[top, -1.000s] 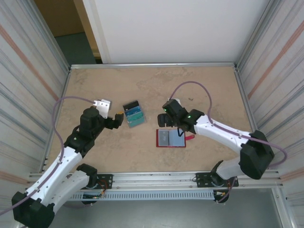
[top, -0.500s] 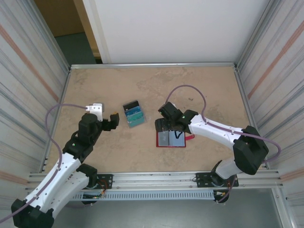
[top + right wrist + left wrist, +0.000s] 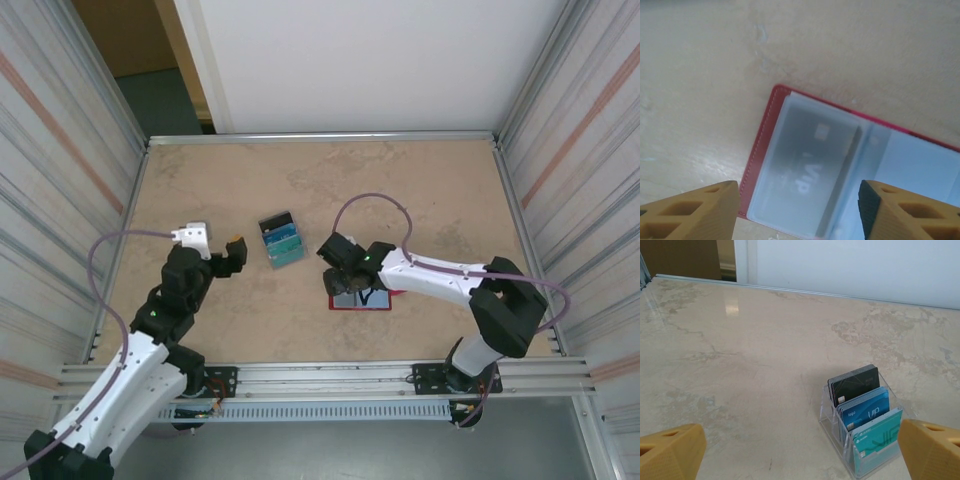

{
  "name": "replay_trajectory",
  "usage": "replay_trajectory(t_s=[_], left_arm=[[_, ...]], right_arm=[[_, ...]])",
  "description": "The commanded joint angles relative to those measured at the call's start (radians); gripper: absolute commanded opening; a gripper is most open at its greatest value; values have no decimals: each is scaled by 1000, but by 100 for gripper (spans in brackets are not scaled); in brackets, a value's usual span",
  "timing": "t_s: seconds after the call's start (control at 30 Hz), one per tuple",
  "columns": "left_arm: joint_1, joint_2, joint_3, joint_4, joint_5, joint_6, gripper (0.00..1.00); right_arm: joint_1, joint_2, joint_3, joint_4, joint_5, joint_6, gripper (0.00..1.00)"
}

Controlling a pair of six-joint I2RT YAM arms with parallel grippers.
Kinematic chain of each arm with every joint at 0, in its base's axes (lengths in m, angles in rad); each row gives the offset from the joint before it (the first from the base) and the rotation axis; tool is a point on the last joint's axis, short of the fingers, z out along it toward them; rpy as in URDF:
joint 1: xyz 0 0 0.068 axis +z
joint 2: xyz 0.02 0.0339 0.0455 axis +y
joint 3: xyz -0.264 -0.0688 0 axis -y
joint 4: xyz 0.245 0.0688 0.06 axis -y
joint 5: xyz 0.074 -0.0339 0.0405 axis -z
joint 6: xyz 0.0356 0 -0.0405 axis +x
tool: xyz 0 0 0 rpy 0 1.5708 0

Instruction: Take the credit cards out of the card holder

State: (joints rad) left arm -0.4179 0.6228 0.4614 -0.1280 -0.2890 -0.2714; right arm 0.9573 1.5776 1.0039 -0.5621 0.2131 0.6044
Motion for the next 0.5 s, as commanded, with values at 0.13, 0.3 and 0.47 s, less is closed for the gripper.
replay_trajectory(t_s=[0.13, 0.3, 0.47], left_arm=[[7, 115, 30, 102, 5, 6, 99], [7, 140, 34, 122, -2, 8, 99], [7, 147, 23, 142, 3, 2, 99]], right_arm=[[41, 48, -7, -50, 45, 79, 54], [55, 63, -6, -23, 23, 96, 45], [58, 74, -13, -11, 2, 112, 45]])
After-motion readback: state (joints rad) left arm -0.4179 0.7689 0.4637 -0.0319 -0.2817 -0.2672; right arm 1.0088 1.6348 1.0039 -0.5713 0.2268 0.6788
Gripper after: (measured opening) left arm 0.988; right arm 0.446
